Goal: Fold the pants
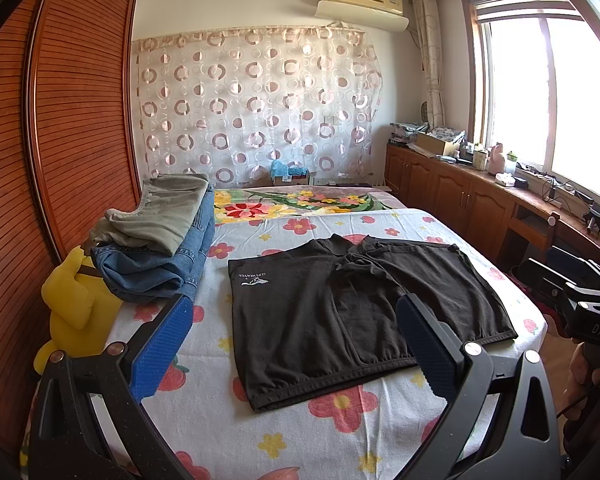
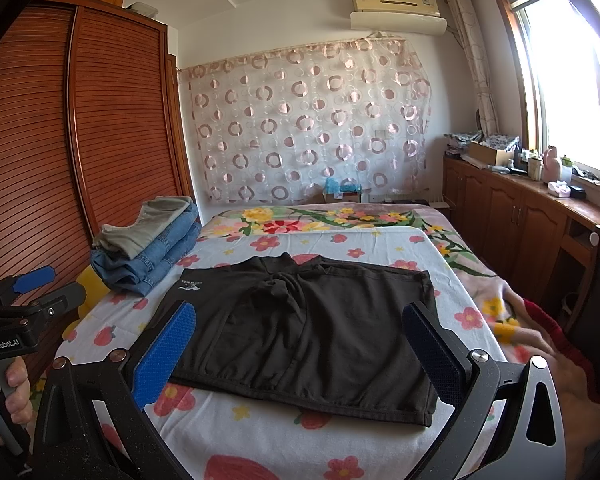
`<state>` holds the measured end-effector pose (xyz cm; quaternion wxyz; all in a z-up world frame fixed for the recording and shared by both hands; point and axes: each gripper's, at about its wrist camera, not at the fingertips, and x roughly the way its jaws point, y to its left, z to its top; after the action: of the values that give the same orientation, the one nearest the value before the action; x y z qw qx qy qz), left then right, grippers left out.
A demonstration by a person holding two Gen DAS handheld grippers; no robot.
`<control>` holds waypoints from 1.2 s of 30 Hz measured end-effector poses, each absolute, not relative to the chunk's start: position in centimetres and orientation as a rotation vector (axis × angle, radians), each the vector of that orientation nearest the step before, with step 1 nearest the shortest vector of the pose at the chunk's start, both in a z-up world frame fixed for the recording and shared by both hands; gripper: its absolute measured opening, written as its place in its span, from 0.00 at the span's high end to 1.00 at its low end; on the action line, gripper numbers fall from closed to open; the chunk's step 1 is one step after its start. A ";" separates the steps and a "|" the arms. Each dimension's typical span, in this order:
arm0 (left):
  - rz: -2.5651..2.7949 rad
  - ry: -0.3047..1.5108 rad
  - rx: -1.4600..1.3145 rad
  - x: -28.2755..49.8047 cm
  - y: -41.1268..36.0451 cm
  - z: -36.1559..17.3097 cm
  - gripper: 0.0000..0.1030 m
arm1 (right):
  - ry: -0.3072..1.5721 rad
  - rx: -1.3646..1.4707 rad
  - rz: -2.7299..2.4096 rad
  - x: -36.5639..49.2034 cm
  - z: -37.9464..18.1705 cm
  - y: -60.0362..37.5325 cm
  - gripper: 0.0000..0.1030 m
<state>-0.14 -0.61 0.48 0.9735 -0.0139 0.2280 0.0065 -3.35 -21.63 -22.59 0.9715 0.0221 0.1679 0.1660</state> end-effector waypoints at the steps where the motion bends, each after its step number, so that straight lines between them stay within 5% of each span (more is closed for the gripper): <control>1: 0.014 0.461 -0.028 -0.1 -0.6 0.5 0.01 | 0.339 0.044 0.335 -3.3 -22.6 -21.7 0.00; 36: 0.021 0.643 -0.059 2.9 3.2 -5.7 0.01 | 0.546 -0.042 0.371 0.8 -23.6 -21.0 0.00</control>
<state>2.88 3.19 -5.70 0.9483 -0.0290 0.3158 0.0105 0.81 -21.02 -23.62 0.9458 -0.0209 0.2679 0.1823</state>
